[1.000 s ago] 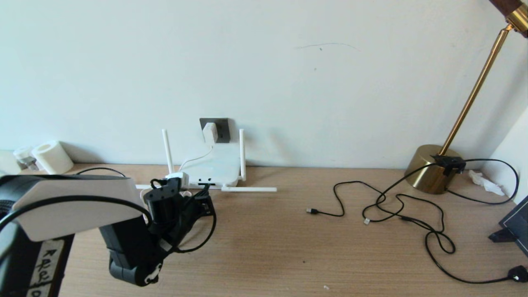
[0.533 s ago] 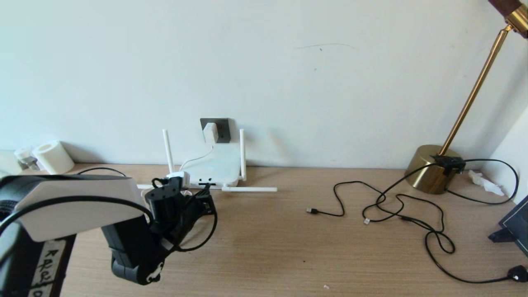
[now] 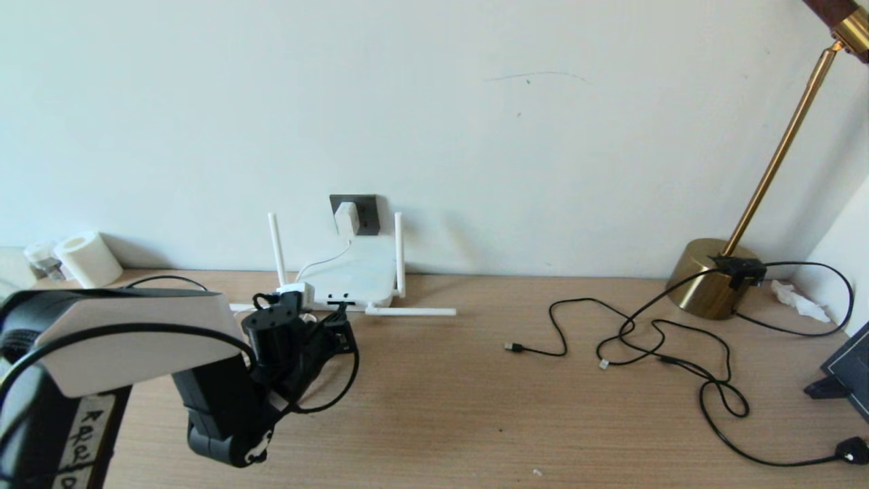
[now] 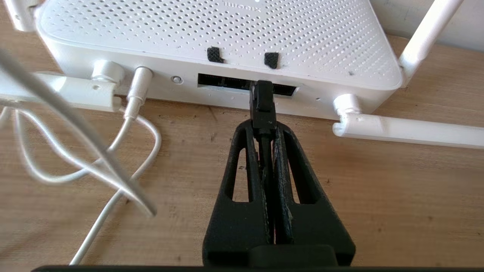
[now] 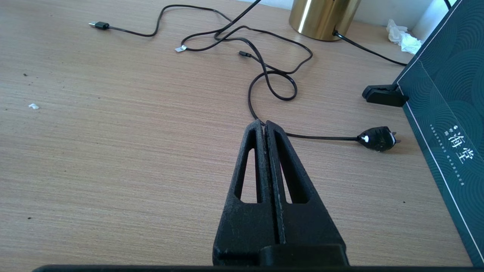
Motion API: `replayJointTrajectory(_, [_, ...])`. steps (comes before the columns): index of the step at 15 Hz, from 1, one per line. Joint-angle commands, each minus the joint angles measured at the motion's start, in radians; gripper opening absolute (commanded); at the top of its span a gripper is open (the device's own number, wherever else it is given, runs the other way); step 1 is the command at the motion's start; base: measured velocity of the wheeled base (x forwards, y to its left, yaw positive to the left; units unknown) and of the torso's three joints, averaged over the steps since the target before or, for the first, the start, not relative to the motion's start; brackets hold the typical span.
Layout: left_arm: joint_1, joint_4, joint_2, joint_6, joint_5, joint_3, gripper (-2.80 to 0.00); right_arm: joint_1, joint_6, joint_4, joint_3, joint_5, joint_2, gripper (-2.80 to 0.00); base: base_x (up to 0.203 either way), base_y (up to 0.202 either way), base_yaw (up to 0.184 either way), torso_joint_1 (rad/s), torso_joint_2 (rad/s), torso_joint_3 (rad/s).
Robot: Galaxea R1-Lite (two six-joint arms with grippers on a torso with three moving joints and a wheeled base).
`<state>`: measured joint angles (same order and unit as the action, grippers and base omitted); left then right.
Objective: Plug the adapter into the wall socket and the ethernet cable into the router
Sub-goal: Plug cable into router interface
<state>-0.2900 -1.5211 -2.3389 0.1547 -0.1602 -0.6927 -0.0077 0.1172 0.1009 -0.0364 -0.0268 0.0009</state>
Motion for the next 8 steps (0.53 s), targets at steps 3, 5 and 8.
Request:
replayJointTrajectory(3, [0.000,-0.009,-0.008,0.000,0.007,-0.005,-2.80,0.000,0.001,0.000,0.000,-0.001,0.001,-2.80,0.000,0.000,0.000,0.000,0.00,0.000])
replayJointTrajectory(5, [0.000,0.001,-0.008,0.002,0.008,-0.007,-2.80,0.000,0.001,0.000,0.000,-0.001,0.001,-2.80,0.000,0.000,0.000,0.000,0.00,0.000])
replayJointTrajectory(8, [0.000,0.001,-0.012,0.002,0.010,-0.008,-2.80,0.000,0.001,0.000,0.000,-0.001,0.001,-2.80,0.000,0.000,0.000,0.000,0.00,0.000])
